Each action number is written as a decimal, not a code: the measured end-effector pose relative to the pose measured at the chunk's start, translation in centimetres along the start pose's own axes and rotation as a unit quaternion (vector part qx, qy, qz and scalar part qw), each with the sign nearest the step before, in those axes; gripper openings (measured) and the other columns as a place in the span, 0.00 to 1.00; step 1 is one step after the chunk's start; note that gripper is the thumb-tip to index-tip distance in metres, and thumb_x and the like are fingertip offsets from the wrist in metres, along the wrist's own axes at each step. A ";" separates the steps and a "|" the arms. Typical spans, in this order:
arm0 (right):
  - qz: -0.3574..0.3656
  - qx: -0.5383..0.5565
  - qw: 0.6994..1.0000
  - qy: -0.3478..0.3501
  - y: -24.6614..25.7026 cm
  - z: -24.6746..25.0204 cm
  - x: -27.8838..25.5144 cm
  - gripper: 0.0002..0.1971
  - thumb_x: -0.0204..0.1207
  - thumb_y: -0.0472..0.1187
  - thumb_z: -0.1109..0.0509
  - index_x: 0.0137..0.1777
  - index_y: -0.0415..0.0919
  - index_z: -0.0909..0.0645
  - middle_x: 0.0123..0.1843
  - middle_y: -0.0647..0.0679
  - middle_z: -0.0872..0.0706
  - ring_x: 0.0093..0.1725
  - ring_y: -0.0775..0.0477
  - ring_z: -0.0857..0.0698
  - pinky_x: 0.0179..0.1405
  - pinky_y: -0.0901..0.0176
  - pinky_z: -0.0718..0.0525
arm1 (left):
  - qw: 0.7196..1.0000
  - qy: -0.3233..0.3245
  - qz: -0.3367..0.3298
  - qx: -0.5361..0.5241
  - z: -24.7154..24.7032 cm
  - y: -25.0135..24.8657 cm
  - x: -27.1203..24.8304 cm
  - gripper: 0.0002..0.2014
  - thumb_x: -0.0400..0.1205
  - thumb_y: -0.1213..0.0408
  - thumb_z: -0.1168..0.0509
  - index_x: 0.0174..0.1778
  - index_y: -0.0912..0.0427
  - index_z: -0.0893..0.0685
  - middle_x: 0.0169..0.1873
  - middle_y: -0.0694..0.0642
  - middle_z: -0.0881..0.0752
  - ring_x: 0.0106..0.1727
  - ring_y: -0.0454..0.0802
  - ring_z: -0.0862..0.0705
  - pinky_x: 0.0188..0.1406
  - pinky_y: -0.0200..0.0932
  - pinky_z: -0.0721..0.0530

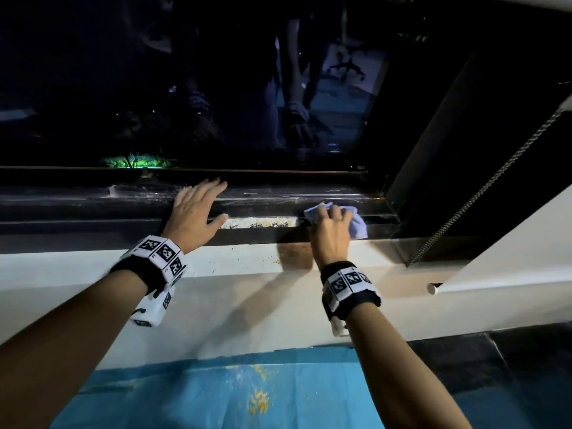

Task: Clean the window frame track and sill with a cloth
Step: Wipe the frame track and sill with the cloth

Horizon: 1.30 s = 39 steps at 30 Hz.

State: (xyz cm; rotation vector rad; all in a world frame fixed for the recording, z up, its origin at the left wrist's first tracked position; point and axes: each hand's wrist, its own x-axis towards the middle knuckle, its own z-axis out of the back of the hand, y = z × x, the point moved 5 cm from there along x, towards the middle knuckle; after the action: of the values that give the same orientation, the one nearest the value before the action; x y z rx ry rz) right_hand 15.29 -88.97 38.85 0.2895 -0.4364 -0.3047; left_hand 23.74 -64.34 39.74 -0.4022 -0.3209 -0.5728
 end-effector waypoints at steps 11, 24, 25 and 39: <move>-0.082 0.020 0.996 -0.003 -4.9 2.7 1.8 0.15 0.71 0.32 0.31 0.59 0.35 0.22 0.56 0.31 0.21 0.57 0.29 0.25 0.49 0.44 0.24 | 1.000 0.021 0.002 -0.007 0.2 0.3 0.1 0.31 0.82 0.55 0.37 0.80 0.51 0.39 0.79 0.52 0.37 0.80 0.49 0.42 0.78 0.47 0.56; 0.072 -0.043 0.995 0.055 5.6 -2.9 -1.4 0.14 0.71 0.31 0.37 0.56 0.36 0.19 0.55 0.35 0.21 0.59 0.32 0.24 0.50 0.42 0.25 | 1.000 0.005 -0.014 -0.001 0.0 0.7 0.1 0.32 0.80 0.55 0.34 0.79 0.52 0.37 0.78 0.52 0.35 0.79 0.49 0.40 0.79 0.49 0.53; 0.080 0.004 0.995 0.059 6.0 -2.6 -1.3 0.14 0.71 0.30 0.37 0.55 0.38 0.18 0.54 0.36 0.21 0.58 0.34 0.24 0.51 0.44 0.26 | 1.000 0.008 -0.014 -0.003 0.0 0.6 0.1 0.32 0.80 0.56 0.35 0.79 0.52 0.38 0.79 0.51 0.35 0.79 0.49 0.40 0.79 0.48 0.53; -0.102 0.046 0.993 -0.031 -1.3 -2.1 0.2 0.20 0.65 0.26 0.31 0.59 0.29 0.23 0.54 0.28 0.21 0.58 0.28 0.27 0.58 0.51 0.37 | 1.000 0.007 -0.015 -0.012 -0.1 0.7 0.1 0.32 0.80 0.56 0.35 0.79 0.52 0.37 0.78 0.52 0.35 0.79 0.50 0.39 0.79 0.48 0.53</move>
State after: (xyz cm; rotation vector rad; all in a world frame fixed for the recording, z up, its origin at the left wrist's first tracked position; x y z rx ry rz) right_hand 16.17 -89.79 36.68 0.4167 -0.4836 -0.4946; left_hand 24.21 -63.86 39.51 -0.4161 -0.3075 -0.6097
